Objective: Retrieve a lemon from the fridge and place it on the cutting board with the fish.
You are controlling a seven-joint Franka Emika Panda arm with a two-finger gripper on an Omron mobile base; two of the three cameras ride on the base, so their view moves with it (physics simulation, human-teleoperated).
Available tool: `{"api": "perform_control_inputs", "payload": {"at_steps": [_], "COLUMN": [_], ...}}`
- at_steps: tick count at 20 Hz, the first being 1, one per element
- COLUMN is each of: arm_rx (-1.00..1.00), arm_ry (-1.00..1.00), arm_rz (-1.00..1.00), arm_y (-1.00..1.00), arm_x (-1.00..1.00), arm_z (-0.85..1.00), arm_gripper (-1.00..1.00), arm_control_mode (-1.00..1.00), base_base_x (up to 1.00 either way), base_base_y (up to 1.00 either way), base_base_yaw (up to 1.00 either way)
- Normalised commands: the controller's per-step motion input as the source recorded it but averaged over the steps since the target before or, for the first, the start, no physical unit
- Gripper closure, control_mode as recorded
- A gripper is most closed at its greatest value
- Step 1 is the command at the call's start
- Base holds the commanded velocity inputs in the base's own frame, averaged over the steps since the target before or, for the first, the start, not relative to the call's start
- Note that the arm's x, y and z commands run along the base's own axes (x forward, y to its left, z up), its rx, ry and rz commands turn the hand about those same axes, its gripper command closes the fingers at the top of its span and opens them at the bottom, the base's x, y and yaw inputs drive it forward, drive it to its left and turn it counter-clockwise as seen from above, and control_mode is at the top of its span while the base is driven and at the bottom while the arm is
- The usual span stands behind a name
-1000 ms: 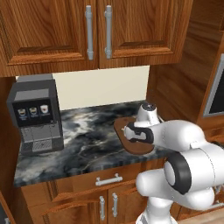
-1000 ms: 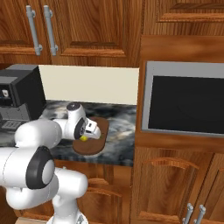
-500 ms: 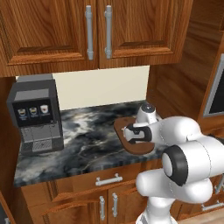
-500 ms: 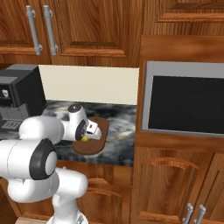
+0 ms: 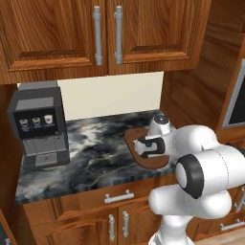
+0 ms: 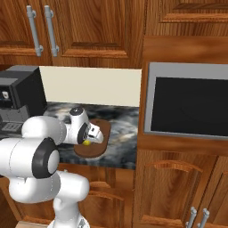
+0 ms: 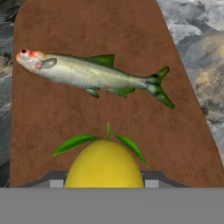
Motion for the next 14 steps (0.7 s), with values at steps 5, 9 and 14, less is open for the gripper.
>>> {"api": "perform_control_inputs", "payload": {"at_steps": [5,9,14], "arm_rx": [0.00,0.00,0.00], "arm_ry": [0.00,0.00,0.00], "arm_rz": [0.00,0.00,0.00], "arm_y": [0.00,0.00,0.00], "arm_x": [0.00,0.00,0.00], "arm_z": [-0.04,-0.03,0.00], "arm_gripper": [-1.00,-1.00,-1.00], "arm_control_mode": [-1.00,-1.00,-1.00], "base_base_x": [0.00,0.00,0.00], "base_base_y": [0.00,0.00,0.00], "base_base_yaw": [0.00,0.00,0.00]}}
